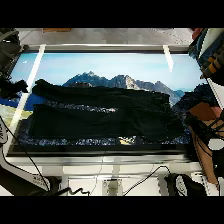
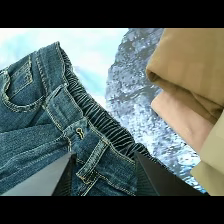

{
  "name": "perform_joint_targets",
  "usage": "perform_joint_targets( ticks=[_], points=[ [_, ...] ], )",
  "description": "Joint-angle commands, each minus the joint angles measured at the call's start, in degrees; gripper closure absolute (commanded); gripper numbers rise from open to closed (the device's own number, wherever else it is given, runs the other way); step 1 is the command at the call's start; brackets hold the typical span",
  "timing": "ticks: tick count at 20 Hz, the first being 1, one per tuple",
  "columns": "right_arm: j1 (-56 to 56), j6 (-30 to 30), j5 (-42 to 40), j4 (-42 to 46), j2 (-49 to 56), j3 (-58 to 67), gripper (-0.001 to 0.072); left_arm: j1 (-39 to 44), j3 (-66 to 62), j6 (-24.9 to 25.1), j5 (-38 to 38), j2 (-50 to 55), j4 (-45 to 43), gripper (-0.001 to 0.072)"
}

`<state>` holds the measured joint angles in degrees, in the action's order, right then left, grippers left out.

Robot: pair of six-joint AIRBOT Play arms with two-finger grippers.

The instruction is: Fold the clothes and pants, and hang the long-sleeved shirts on hangers.

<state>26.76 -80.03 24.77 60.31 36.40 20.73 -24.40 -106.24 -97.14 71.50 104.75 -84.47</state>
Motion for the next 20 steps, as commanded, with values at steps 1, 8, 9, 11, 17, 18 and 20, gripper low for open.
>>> perform_joint_targets(
  ticks=[1, 8, 9, 11, 17, 18, 20],
  points=[
    [-0.02, 0.07, -0.42, 0.11, 0.04, -0.02, 0.0296, -1.88, 3.69, 1.68, -7.39, 0.22, 9.55, 0.0081],
    [-0.02, 0.04, -2.78, 0.04, 0.04, -0.02, 0.0295, -1.22, 3.69, 1.97, -14.01, 7.41, 12.76, 0.0104],
    [-0.02, 0.02, -3.26, -0.04, 0.02, -0.02, 0.0295, -1.16, 3.67, 2.01, -15.26, 7.69, 12.61, 0.0106],
    [-0.02, 0.02, -3.85, -0.11, 0.04, -0.02, 0.0296, -1.16, 3.67, 1.77, -16.44, 7.72, 11.65, 0.0107],
    [-0.02, 0.0, -4.87, -0.11, 0.04, -0.02, 0.0295, 1.22, 3.67, 2.62, -12.33, 4.94, 10.27, 0.0139],
    [-0.02, 0.0, -4.87, -0.09, 0.02, -0.02, 0.0295, 2.62, 3.67, 2.67, -11.54, 4.87, 8.28, 0.0139],
    [-0.02, 0.0, -4.87, -0.09, 0.04, -0.02, 0.0295, 5.42, 5.29, -1.4, -12.98, 4.9, 2.62, 0.0139]
  ],
)
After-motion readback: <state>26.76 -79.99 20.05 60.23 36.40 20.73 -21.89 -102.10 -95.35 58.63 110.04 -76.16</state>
